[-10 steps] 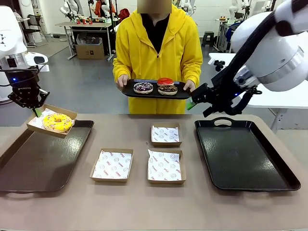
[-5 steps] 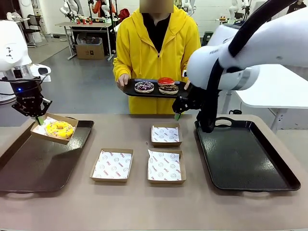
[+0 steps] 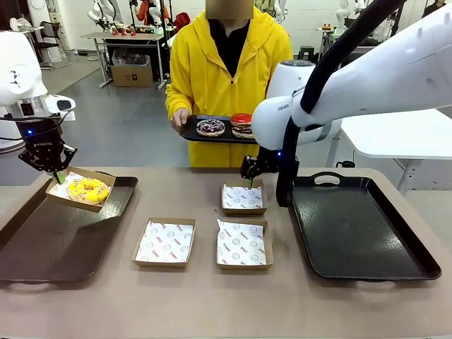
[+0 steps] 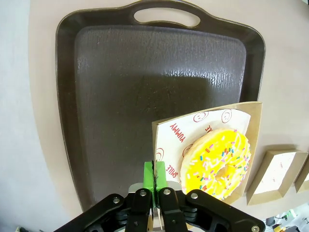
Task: Individually package the donuts and arrange them on the tray.
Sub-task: Place the picked Paper togo box on the Handle tray while simultaneously picking up another Paper togo box from the table with the other hand.
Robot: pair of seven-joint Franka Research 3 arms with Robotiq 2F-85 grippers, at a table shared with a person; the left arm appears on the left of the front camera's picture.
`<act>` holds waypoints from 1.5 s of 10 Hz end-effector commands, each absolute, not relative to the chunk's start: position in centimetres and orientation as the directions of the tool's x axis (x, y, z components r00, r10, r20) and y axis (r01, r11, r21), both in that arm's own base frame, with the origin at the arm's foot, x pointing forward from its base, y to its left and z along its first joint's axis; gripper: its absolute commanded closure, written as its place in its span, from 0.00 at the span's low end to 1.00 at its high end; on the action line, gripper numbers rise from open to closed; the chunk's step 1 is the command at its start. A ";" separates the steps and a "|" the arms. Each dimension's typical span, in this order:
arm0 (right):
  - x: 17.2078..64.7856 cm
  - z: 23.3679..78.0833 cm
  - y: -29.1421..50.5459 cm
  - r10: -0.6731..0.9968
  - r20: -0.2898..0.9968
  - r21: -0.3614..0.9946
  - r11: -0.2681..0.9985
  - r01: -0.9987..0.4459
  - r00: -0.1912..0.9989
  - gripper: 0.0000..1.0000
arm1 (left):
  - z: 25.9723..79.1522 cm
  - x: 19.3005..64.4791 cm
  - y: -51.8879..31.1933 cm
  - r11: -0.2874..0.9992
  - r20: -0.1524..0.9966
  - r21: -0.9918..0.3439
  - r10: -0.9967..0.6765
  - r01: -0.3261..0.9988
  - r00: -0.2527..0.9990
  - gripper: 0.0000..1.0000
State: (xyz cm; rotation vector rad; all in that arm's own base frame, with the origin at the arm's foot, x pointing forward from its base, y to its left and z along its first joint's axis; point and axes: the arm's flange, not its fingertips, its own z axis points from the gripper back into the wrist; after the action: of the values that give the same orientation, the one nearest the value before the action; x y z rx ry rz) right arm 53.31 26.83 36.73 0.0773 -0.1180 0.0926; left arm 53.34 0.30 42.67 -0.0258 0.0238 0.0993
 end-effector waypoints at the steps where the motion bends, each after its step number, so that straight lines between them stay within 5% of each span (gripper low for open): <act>1: 54.0 36.1 27.3 0.044 0.131 0.033 0.998 -0.049 0.990 0.00 | 43.1 53.1 0.4 0.995 -0.025 -0.021 0.097 -0.098 0.995 0.99; 15: 57.1 32.7 27.6 0.008 0.077 0.045 0.999 -0.012 0.997 0.00 | 43.1 53.1 0.4 0.995 -0.025 -0.021 0.097 -0.098 0.995 0.99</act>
State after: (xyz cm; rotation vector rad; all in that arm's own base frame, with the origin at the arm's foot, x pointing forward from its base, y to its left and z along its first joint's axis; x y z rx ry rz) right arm 55.41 26.18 33.32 0.0621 -0.0955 0.0352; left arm 53.34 0.29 42.68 -0.0258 0.0236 0.0992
